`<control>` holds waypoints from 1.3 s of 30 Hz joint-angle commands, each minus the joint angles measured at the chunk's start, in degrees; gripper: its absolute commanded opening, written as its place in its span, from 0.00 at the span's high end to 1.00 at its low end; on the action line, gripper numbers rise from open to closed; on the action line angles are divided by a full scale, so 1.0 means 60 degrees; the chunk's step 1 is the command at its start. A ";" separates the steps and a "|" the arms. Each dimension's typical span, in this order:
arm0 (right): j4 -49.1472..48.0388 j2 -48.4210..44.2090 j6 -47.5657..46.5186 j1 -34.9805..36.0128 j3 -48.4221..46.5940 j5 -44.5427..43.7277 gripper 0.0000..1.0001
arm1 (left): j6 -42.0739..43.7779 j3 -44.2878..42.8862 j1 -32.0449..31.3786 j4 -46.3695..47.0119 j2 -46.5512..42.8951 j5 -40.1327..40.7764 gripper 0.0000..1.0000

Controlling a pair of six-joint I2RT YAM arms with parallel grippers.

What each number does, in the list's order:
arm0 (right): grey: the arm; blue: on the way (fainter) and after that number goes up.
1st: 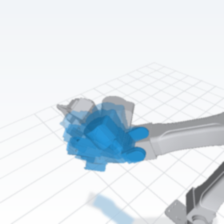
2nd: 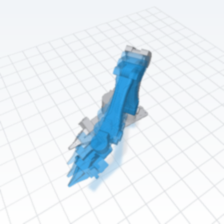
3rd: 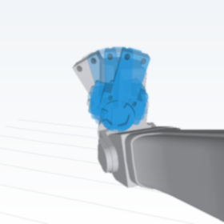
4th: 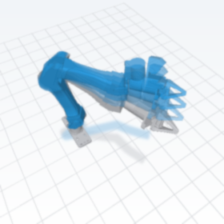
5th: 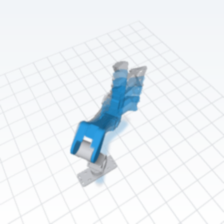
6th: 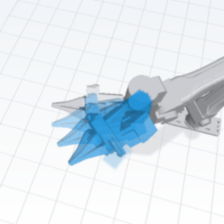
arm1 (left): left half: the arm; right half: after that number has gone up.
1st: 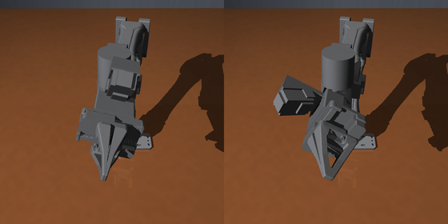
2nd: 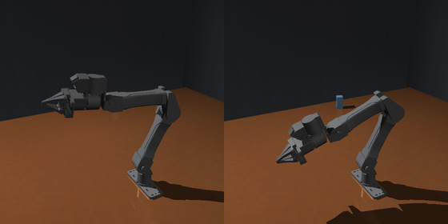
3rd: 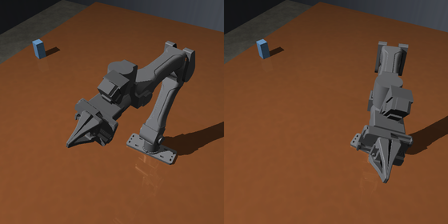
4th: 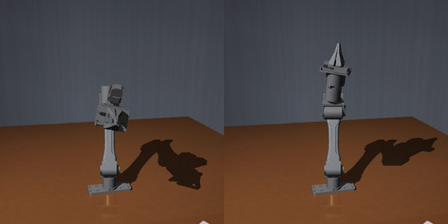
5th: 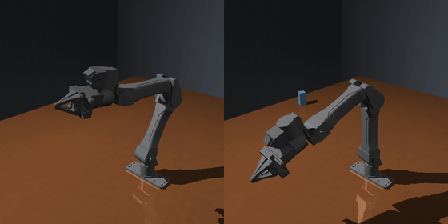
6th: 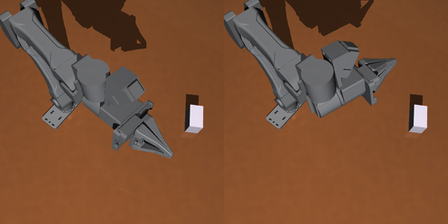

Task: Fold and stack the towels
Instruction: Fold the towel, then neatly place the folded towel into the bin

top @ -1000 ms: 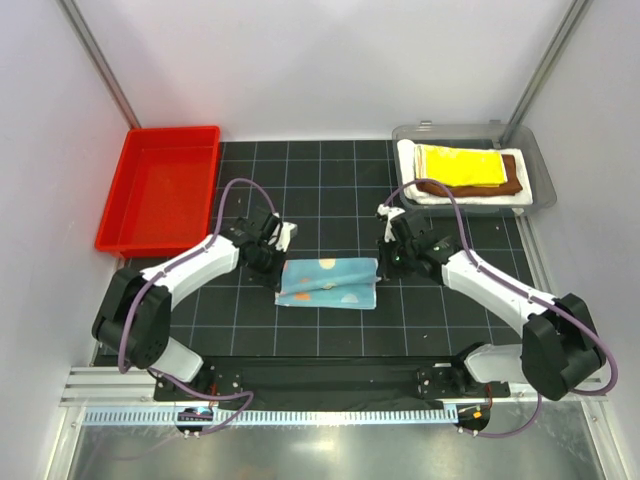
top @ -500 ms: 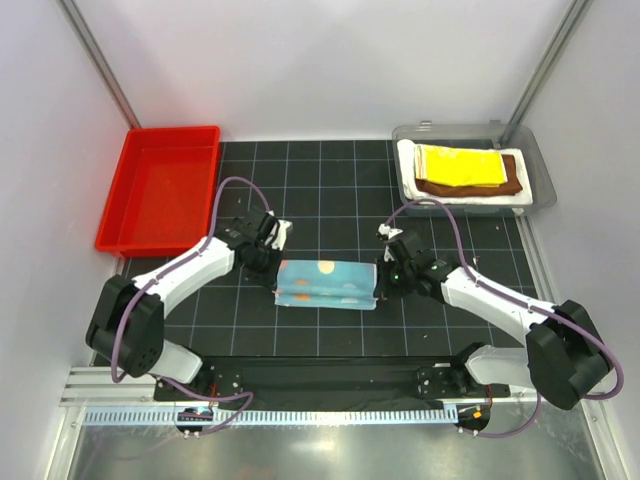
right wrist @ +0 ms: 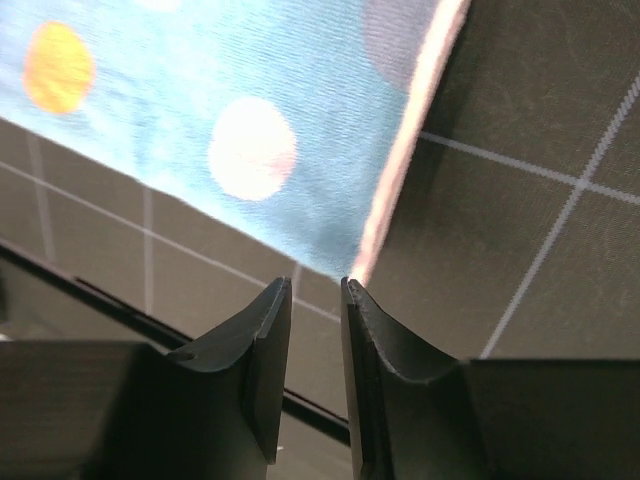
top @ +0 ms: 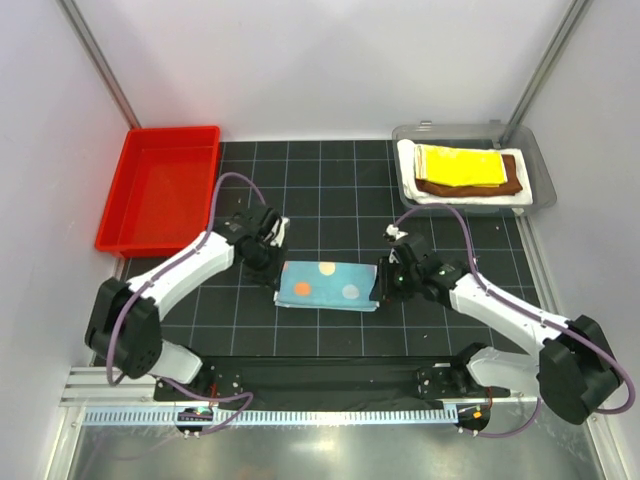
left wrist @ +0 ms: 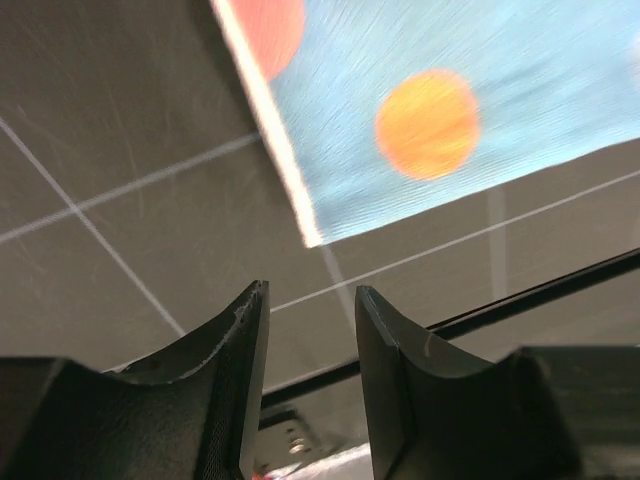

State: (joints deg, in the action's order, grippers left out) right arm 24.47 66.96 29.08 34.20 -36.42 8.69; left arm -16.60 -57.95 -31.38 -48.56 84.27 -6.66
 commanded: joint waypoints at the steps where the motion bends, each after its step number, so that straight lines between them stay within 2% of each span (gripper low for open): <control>1: -0.0267 -0.0466 0.0981 0.0043 -0.0549 0.0426 0.66 | -0.1010 -0.0873 -0.0088 0.0442 -0.1007 -0.0221 0.57; 3: -0.1114 -0.0262 0.1464 0.0028 -0.0521 0.0559 0.66 | -0.1567 -0.0377 -0.0088 0.1862 -0.1154 -0.1187 0.57; 6: -0.1615 0.0307 0.1569 0.0043 -0.0478 0.0383 0.66 | -0.2227 0.0414 -0.0088 0.2860 -0.0776 -0.1805 0.58; 12: -0.2919 0.0646 0.1921 0.0043 0.0708 0.0325 0.66 | -0.2623 0.1629 -0.0088 0.3185 -0.0188 -0.1295 0.60; 14: -0.2863 0.0837 0.1775 0.0028 0.0710 0.0295 0.65 | -0.2770 0.1807 -0.0088 0.3185 -0.0012 -0.1147 0.60; 18: -0.2074 0.0736 0.1438 0.0043 0.0286 -0.0084 0.52 | -0.2829 0.1779 -0.0088 0.2937 0.0062 -0.0928 0.59; 19: -0.1941 0.0648 0.1408 0.0028 0.0140 -0.0289 0.45 | -0.2814 0.1590 -0.0088 0.2632 0.0076 -0.0738 0.59; 21: -0.1574 0.0501 0.1291 -0.0001 -0.0066 -0.0802 0.41 | -0.2756 0.1267 -0.0088 0.2250 0.0106 -0.0387 0.59; 22: -0.1530 0.0500 0.1276 -0.0073 -0.0110 -0.0861 0.35 | -0.2756 0.1062 -0.0088 0.2146 0.0047 -0.0312 0.58; 25: -0.1529 0.0822 0.1218 -0.0147 -0.0242 -0.0876 0.31 | -0.2756 0.0492 -0.0088 0.1780 -0.0100 -0.0122 0.53; 29: -0.1690 0.1698 0.1028 -0.0177 -0.0374 -0.1023 0.30 | -0.2624 -0.0023 -0.0044 0.1194 0.0090 0.0799 0.51; 35: -0.2055 0.2565 0.0866 -0.0206 -0.0565 -0.0804 0.28 | -0.2580 0.0297 0.0541 0.1486 0.0589 0.0465 0.50; 38: -0.2334 0.2771 0.0910 -0.0206 -0.0375 -0.0439 0.31 | -0.2667 0.0518 0.0717 0.1837 0.0749 0.0217 0.50; 39: -0.2422 0.2785 0.0954 -0.0206 -0.0215 -0.0321 0.36 | -0.2682 0.0649 0.0761 0.1925 0.0823 0.0100 0.50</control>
State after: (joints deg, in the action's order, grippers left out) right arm 12.10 82.41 35.44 33.10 -38.92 5.08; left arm -32.60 -55.42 -27.55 -38.39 88.38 -4.69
